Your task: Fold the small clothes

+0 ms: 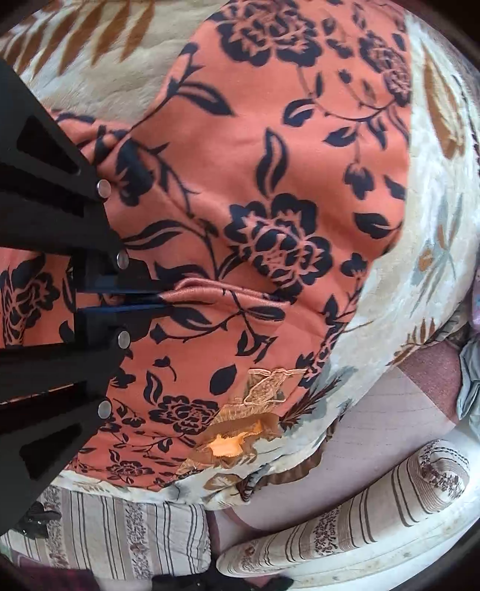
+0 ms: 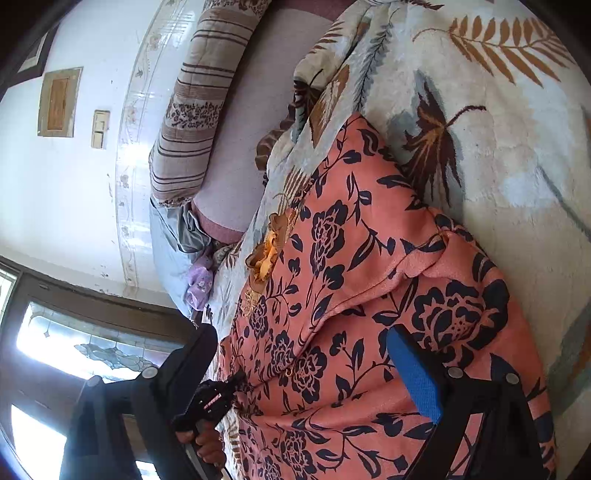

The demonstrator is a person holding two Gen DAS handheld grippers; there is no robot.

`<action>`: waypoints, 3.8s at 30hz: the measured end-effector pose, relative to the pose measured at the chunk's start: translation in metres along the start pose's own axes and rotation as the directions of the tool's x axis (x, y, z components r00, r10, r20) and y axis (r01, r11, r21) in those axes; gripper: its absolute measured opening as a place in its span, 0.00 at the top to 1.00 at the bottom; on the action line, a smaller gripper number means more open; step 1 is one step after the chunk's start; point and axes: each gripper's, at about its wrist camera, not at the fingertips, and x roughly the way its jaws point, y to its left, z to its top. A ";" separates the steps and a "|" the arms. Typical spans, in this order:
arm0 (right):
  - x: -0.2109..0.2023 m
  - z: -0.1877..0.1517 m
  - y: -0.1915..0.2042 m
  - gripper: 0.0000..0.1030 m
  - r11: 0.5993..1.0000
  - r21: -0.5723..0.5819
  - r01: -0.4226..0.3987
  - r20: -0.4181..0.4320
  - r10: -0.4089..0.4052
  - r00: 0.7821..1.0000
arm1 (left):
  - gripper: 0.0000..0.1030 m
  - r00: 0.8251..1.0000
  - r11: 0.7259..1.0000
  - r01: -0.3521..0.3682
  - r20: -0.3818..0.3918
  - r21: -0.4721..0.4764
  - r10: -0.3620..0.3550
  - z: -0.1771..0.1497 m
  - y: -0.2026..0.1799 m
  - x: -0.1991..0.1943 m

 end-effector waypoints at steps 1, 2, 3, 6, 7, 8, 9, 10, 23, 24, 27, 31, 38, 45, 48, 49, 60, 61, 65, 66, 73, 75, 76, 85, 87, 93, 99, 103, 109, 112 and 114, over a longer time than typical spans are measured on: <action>0.000 0.001 0.001 0.08 1.000 -0.004 0.008 -0.005 -0.008 1.000 | 0.96 0.999 0.999 -0.011 0.051 0.037 0.009 -0.001 -0.007 -0.013; -0.001 0.001 0.002 0.08 1.000 -0.008 0.010 -0.005 -0.010 1.000 | 0.96 0.994 0.996 -0.022 0.108 0.082 0.013 -0.003 -0.017 -0.027; -0.002 0.003 0.004 0.08 1.000 -0.014 0.005 0.001 -0.005 1.000 | 0.96 0.989 0.992 -0.039 0.146 0.117 0.022 -0.006 -0.023 -0.033; -0.011 0.011 0.017 0.08 0.999 -0.046 -0.014 0.042 0.016 0.999 | 0.96 0.982 0.974 -0.140 0.151 0.180 0.114 -0.016 -0.024 -0.022; -0.012 0.015 0.022 0.08 0.998 -0.056 -0.031 0.049 0.034 0.998 | 0.95 0.982 0.969 -0.173 0.106 0.174 0.156 -0.017 -0.015 -0.007; -0.013 0.020 0.029 0.08 0.997 -0.066 -0.050 0.054 0.054 0.997 | 0.95 0.983 0.970 -0.180 0.046 0.164 0.175 -0.019 -0.006 0.010; -0.012 0.026 0.035 0.08 0.995 -0.079 -0.064 0.061 0.069 0.996 | 0.93 0.984 0.972 -0.166 0.088 0.169 0.153 -0.020 -0.002 0.008; -0.010 0.032 0.039 0.08 0.993 -0.084 -0.079 0.067 0.085 0.994 | 0.92 0.983 0.967 -0.171 0.096 0.189 0.155 -0.021 -0.005 0.005; 0.060 0.068 0.011 0.02 0.959 -0.191 0.211 0.045 -0.206 0.977 | 0.72 0.999 0.985 -0.046 0.034 0.167 0.041 -0.011 0.006 -0.004; 0.070 0.069 -0.004 0.06 0.953 -0.139 0.271 0.003 -0.273 0.962 | 0.58 0.999 0.992 0.008 0.035 0.128 -0.013 -0.008 0.013 -0.018; 0.038 0.046 0.032 0.06 0.926 -0.240 0.292 0.190 -0.250 0.950 | 0.27 0.972 0.986 0.160 0.166 0.042 -0.165 -0.003 0.051 -0.079; 0.023 -0.004 0.055 0.00 0.853 -0.382 0.356 0.294 -0.253 0.922 | 0.19 0.886 0.962 0.216 0.448 -0.168 -0.120 0.012 0.164 -0.154; 0.046 -0.034 0.014 0.00 0.828 -0.418 0.374 0.194 -0.321 0.927 | 0.30 0.842 0.753 0.332 0.538 -0.569 0.035 0.039 0.356 -0.170; 0.051 -0.035 0.015 0.00 0.812 -0.429 0.396 0.200 -0.342 0.918 | 0.79 0.856 0.734 0.297 0.511 -0.611 0.080 0.061 0.375 -0.159; 0.052 -0.037 0.016 0.00 0.811 -0.430 0.396 0.201 -0.342 0.918 | 0.95 0.883 0.711 0.256 0.458 -0.655 0.105 0.061 0.383 -0.156; 0.052 -0.037 0.016 0.00 0.813 -0.429 0.394 0.200 -0.340 0.919 | 0.96 0.887 0.742 0.185 0.434 -0.644 0.156 0.066 0.370 -0.162; 0.042 -0.034 0.007 0.00 0.860 -0.400 0.316 0.195 -0.258 0.946 | 0.96 0.794 0.977 -0.043 0.601 0.209 -0.093 0.044 -0.002 -0.218; 0.041 -0.033 0.006 0.00 0.866 -0.396 0.304 0.194 -0.245 0.950 | 0.96 0.806 0.958 -0.028 0.573 0.285 -0.147 0.032 -0.041 -0.209; 0.036 -0.032 0.005 0.00 0.882 -0.385 0.270 0.193 -0.210 0.959 | 0.92 0.853 0.881 0.051 0.438 0.470 -0.283 -0.023 -0.146 -0.158; 0.035 -0.032 0.004 0.00 0.890 -0.373 0.263 0.190 -0.204 0.960 | 0.76 0.883 0.858 0.059 0.375 0.511 -0.284 -0.037 -0.167 -0.131; 0.016 -0.022 0.007 0.00 0.941 -0.297 0.160 0.103 -0.135 0.985 | 0.36 0.997 0.866 -0.002 0.069 0.500 -0.037 -0.072 -0.138 -0.020; 0.000 -0.015 0.012 0.00 0.959 -0.255 0.124 0.123 -0.095 0.988 | 0.35 0.987 0.894 -0.017 0.151 0.448 -0.057 -0.063 -0.106 -0.046; -0.004 -0.009 0.017 0.00 0.965 -0.242 0.102 0.124 -0.074 0.990 | 0.33 0.975 0.907 -0.044 0.215 0.418 -0.051 -0.060 -0.087 -0.063; 0.095 0.051 0.044 0.39 0.937 -0.221 0.271 -0.072 -0.293 0.953 | 0.26 0.937 0.984 -0.140 0.336 0.112 0.095 -0.023 0.045 -0.079; 0.121 0.045 0.049 0.39 0.880 -0.297 0.371 -0.098 -0.415 0.905 | 0.26 0.944 0.989 -0.123 0.318 0.084 0.090 -0.026 0.064 -0.074; 0.128 0.023 0.123 0.93 0.680 -0.581 0.447 0.004 -0.548 0.837 | 0.26 0.945 0.995 -0.086 0.320 0.058 0.063 -0.035 0.079 -0.083; 0.041 0.024 0.148 0.88 0.689 -0.552 0.469 0.204 -0.434 0.878 | 0.25 0.913 0.991 -0.075 0.408 0.114 0.022 -0.032 0.059 -0.119; 0.060 0.032 0.058 0.06 0.711 -0.432 0.555 0.064 -0.589 0.805 | 0.19 0.931 0.984 -0.079 0.365 0.158 0.016 -0.023 0.029 -0.103; 0.018 0.033 0.038 0.07 0.849 -0.275 0.452 0.107 -0.440 0.892 | 0.12 0.944 0.905 -0.316 0.187 0.283 0.271 -0.019 0.018 -0.008; 0.004 0.046 0.068 0.07 0.912 -0.303 0.276 0.109 -0.254 0.961 | 0.12 0.924 0.872 -0.361 0.256 0.330 0.285 -0.026 0.012 -0.007; 0.015 0.055 0.079 0.07 0.939 -0.309 0.148 0.053 -0.138 0.989 | 0.10 0.927 0.882 -0.349 0.255 0.317 0.275 -0.026 0.016 -0.006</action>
